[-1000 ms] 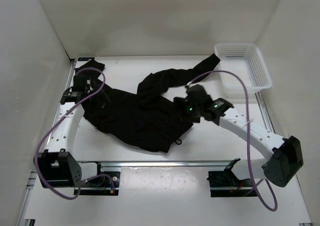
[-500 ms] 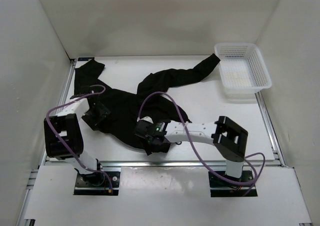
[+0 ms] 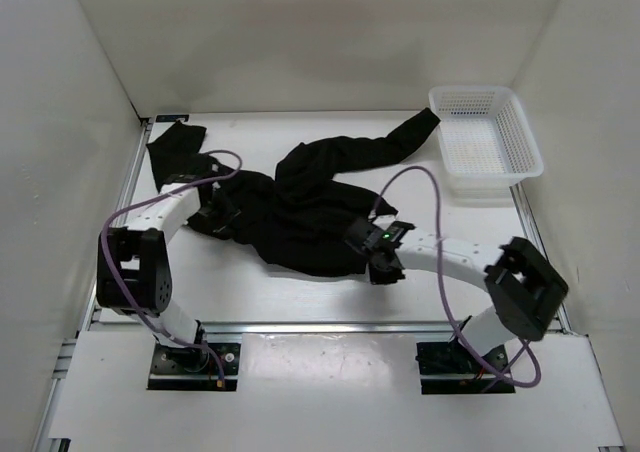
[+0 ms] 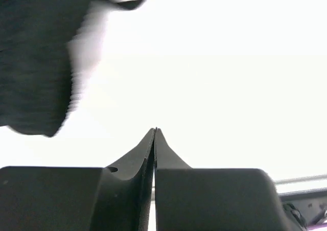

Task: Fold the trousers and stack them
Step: Flatten the trousers out

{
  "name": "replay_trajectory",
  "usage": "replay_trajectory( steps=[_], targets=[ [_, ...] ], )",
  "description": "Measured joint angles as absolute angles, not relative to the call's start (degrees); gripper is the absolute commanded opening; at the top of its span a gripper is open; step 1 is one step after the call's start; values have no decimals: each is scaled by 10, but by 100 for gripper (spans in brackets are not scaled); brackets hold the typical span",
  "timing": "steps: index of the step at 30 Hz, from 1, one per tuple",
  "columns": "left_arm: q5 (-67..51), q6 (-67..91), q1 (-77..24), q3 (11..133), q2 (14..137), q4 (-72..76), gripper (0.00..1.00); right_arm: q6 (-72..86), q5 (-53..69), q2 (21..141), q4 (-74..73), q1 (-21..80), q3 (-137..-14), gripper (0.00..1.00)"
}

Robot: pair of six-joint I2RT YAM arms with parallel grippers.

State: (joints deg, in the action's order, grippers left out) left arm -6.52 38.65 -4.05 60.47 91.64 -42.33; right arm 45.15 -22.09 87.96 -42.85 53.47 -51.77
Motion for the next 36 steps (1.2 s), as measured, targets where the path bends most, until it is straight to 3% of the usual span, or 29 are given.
replay_trajectory(
  steps=[1,2,4,6,8,10,13,19,24,29,32,33,34,36],
  targets=[
    [-68,387,-62,613,915,-422,19,455,-226,860,-435,517,-506,0],
    [-70,388,-84,623,915,-420,33,458,-227,839,-439,497,-495,0],
    [-78,389,-132,651,920,-422,46,460,-227,797,-449,461,-485,0],
    [-86,386,-177,691,933,-424,72,461,-223,754,-451,430,-483,4],
    [-86,389,-218,743,949,-436,84,464,-201,700,-447,403,-483,32],
    [-78,383,-246,795,960,-455,86,475,-160,645,-430,386,-479,65],
    [-44,375,-256,857,961,-486,86,504,-90,589,-383,385,-460,90],
    [5,359,-146,851,921,-520,82,553,-4,649,-299,424,-444,94],
    [6,343,-13,763,865,-525,82,599,51,704,-199,416,-379,83],
    [-20,334,46,697,849,-523,82,624,65,753,-153,401,-358,69],
    [-41,331,67,675,849,-521,82,627,62,784,-125,395,-362,37],
    [-48,329,74,671,849,-520,82,630,62,796,-118,391,-364,14],
    [-54,328,79,670,849,-519,82,626,61,806,-116,386,-366,4],
    [-61,324,89,670,849,-516,82,629,53,819,-119,370,-370,0]
  ],
)
